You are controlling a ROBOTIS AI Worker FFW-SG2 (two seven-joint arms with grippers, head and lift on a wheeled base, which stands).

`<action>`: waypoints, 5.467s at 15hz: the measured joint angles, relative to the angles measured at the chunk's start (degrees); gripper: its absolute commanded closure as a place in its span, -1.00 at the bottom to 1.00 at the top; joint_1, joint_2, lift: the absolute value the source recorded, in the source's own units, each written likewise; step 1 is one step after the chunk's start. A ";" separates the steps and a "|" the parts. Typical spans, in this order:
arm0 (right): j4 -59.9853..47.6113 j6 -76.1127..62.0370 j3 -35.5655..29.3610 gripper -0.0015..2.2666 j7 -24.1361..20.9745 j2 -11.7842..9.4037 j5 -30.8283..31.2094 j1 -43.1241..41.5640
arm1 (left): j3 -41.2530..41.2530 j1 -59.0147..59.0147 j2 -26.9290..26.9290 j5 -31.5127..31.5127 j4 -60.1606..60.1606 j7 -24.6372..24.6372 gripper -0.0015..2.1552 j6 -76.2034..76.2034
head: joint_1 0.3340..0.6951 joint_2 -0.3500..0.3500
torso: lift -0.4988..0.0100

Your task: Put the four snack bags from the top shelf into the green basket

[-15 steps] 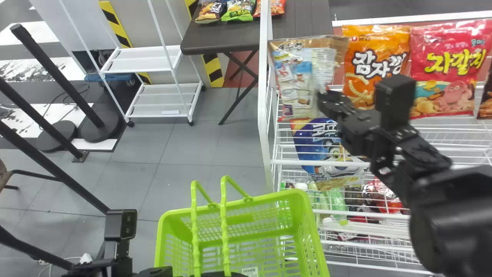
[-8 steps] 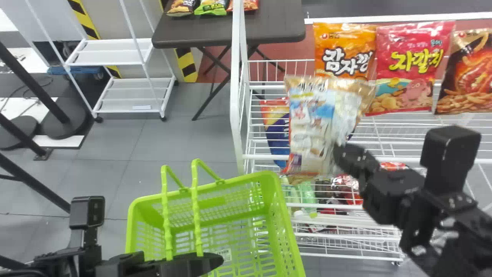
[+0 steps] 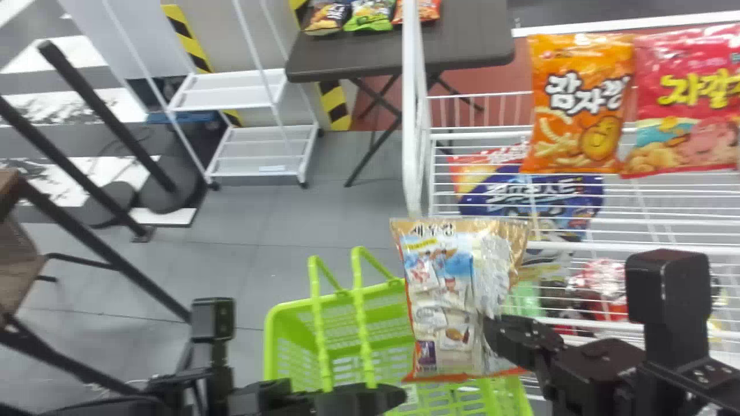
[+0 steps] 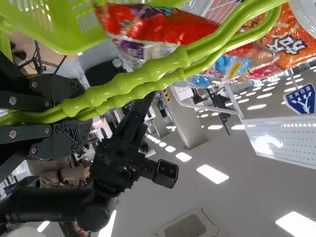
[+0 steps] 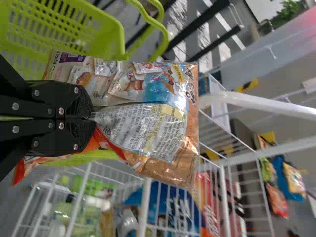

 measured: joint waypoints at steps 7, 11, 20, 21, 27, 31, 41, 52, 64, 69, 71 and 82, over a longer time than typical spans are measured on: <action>20.34 3.21 14.64 0.31 -4.05 0.00 0.33 -14.10 | -0.37 -2.27 -0.19 -0.37 0.85 0.00 0.99 1.17 | 1.00 1.00 | 0.96; 26.03 1.97 17.61 -1.00 -3.84 0.00 -0.70 -18.80 | -0.35 -2.96 -0.17 -0.42 1.83 0.00 0.99 1.57 | 1.00 1.00 | 0.96; 17.05 -10.67 -15.71 -0.97 -0.29 0.44 -8.52 -17.83 | -0.42 -2.52 -0.12 -0.31 2.02 0.00 0.99 1.58 | 1.00 0.30 | 0.96; 19.42 -11.57 -17.61 -0.97 -0.37 0.45 -7.71 -20.55 | -0.64 -2.43 -0.15 -0.31 1.87 0.00 0.99 1.58 | 1.00 0.19 | 0.96; 45.14 -28.48 -20.38 -0.96 -2.40 0.30 -1.62 -37.33 | -1.72 -2.25 0.30 -0.27 1.80 0.00 0.99 1.43 | 1.00 -0.17 | 0.96; 61.52 -36.76 -17.97 -0.60 -1.51 0.32 -1.50 -45.88 | -0.92 -0.99 0.29 -0.10 1.87 0.00 0.99 0.56 | 1.00 -0.08 | 0.96; 64.07 -35.82 -16.71 0.99 0.81 0.28 -2.17 -46.36 | -0.17 0.34 0.30 0.19 1.69 0.00 0.99 0.00 | 1.00 0.04 | 0.96; 34.64 -27.40 -17.69 0.99 1.07 -0.43 -5.40 -30.28 | 1.41 1.31 0.43 1.06 1.50 0.00 0.99 -0.73 | 1.00 0.08 | 0.96; 0.78 -18.05 -8.27 0.99 2.65 -2.33 -12.34 3.50 | -0.51 -0.98 -0.04 0.42 1.52 0.00 0.99 -0.40 | 1.00 0.67 | 0.96; 8.46 -11.81 -1.20 0.99 2.48 -2.92 -11.88 0.53 | -0.47 -1.56 0.01 0.09 1.97 0.00 0.99 -0.15 | 1.00 1.00 | 0.96; 13.29 -9.00 1.52 0.90 2.49 -2.98 -11.68 -2.61 | -0.44 -1.85 0.01 0.09 2.07 0.00 0.99 0.10 | 1.00 1.00 | 0.96; 8.99 -10.03 -20.44 -0.97 0.02 -2.78 -21.52 -8.34 | -0.60 -2.07 0.51 0.11 2.44 0.00 0.99 0.35 | 1.00 0.36 | 0.96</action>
